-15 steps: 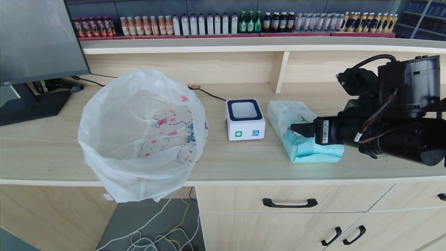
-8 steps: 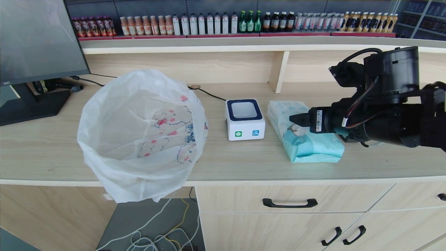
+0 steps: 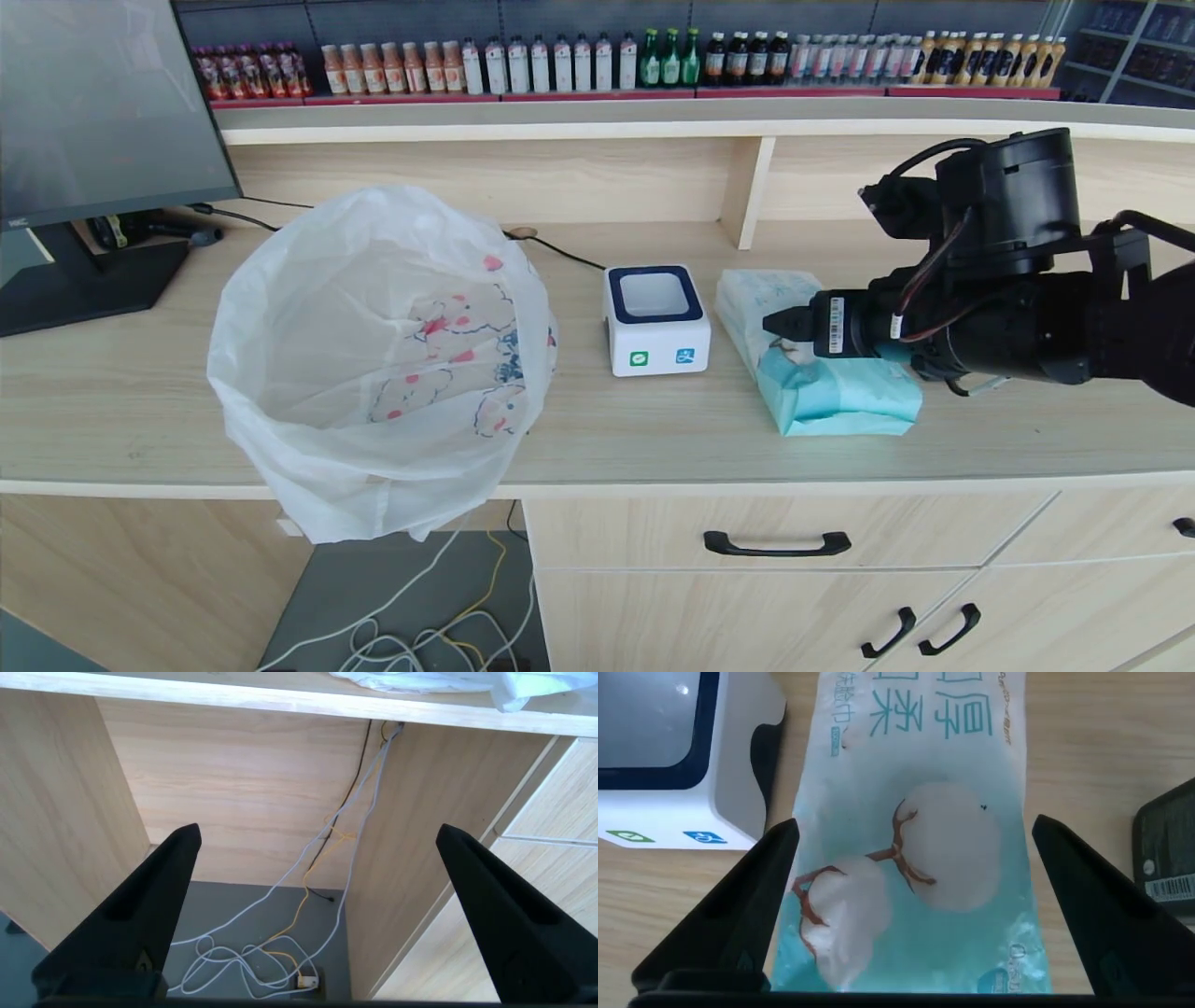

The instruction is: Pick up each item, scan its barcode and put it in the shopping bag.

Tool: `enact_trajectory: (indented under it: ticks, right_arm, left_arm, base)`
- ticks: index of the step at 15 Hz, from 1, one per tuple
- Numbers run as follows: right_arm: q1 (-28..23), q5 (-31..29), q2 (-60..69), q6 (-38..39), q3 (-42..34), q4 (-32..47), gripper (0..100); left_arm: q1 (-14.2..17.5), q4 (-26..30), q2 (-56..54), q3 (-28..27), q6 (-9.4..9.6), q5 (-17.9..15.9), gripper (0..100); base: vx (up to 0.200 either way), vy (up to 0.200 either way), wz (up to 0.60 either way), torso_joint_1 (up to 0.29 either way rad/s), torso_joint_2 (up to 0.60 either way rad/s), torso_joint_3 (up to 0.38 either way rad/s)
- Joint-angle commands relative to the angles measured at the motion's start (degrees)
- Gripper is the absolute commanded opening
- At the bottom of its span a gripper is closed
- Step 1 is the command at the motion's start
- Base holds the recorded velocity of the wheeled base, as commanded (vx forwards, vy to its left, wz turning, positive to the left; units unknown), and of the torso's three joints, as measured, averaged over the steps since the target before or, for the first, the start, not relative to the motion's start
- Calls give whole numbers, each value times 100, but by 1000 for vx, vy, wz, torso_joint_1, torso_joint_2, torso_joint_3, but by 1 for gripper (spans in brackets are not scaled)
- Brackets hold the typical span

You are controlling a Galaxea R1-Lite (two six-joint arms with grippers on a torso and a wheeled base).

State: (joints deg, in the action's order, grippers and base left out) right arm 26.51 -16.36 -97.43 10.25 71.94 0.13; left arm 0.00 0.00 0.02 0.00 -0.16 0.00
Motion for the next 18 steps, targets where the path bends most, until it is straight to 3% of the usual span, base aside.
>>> enact_trajectory:
  ticks: [1, 9, 18]
  right_arm:
    - [82, 1, -145, 47, 22, -5, 100]
    - [91, 98, -312, 179, 31, 110, 100]
    - [20, 221, -1041, 179, 1103, 874, 100]
  left_arm:
    - [0, 0, -2, 0, -2, 0, 100]
    - [0, 0, -2, 0, -2, 0, 100]
    - [0, 0, -2, 0, -2, 0, 100]
  base:
    - [0, 0, 0, 0, 0, 0]
    - [0, 0, 0, 0, 0, 0]
    - [0, 0, 0, 0, 0, 0]
